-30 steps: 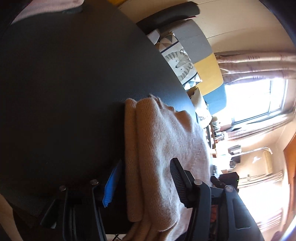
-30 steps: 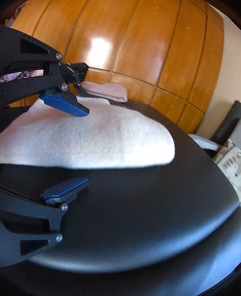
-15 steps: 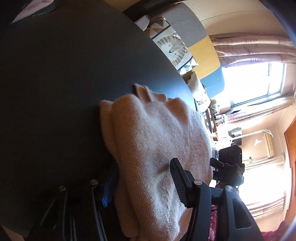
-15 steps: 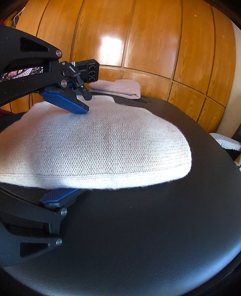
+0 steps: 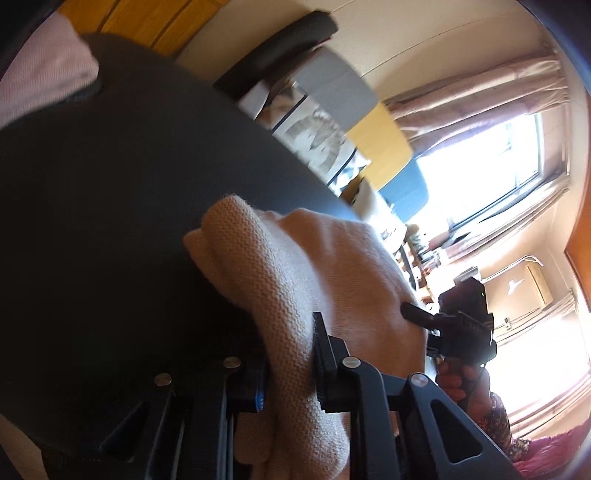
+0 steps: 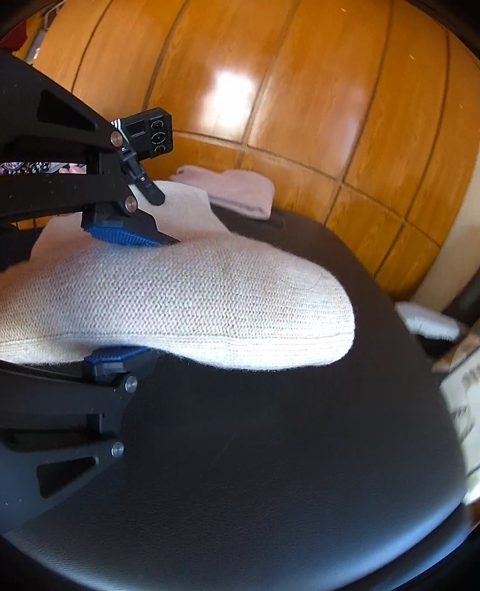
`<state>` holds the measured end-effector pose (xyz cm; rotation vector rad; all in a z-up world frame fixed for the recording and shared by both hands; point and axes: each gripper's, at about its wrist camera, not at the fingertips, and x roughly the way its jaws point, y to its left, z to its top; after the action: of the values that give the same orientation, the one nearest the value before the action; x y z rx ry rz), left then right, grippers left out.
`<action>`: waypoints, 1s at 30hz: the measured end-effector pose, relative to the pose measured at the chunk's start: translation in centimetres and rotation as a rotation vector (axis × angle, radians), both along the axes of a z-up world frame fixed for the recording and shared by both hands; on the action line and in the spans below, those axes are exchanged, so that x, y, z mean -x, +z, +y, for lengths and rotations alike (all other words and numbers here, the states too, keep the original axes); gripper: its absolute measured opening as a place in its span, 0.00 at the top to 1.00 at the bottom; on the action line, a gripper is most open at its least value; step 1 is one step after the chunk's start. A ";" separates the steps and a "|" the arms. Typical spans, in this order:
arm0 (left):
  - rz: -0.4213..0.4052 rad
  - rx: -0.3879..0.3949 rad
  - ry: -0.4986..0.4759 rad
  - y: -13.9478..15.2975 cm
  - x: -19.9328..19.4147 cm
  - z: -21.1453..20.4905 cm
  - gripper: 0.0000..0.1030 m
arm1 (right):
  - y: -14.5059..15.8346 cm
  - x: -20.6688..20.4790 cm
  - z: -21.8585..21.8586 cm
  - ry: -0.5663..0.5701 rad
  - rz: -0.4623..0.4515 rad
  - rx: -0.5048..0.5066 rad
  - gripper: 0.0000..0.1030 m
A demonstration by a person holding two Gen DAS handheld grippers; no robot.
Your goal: Fold clothes
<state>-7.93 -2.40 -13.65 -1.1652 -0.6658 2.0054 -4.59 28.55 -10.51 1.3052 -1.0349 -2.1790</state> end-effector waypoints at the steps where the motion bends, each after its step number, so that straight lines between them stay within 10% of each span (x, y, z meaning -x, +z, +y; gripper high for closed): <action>1: 0.011 -0.006 0.007 0.4 -0.1 -0.4 0.82 | 0.6 0.5 -0.6 0.016 0.009 -0.008 0.56; 11: 0.104 -0.098 0.233 4.6 0.6 -10.4 0.82 | 5.3 9.5 -8.9 0.194 0.057 -0.002 0.56; 21: 0.257 -0.048 0.588 9.3 3.9 -25.6 0.82 | 8.8 26.5 -28.4 0.508 0.161 0.039 0.56; 30: 0.213 0.155 0.844 4.2 9.0 -35.6 0.82 | 2.4 38.9 -43.3 0.650 0.201 -0.010 0.56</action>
<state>-16.95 -37.95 -9.49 -0.7838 -1.0137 2.8732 -43.49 -14.72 -8.08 1.1807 -0.4332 -1.7618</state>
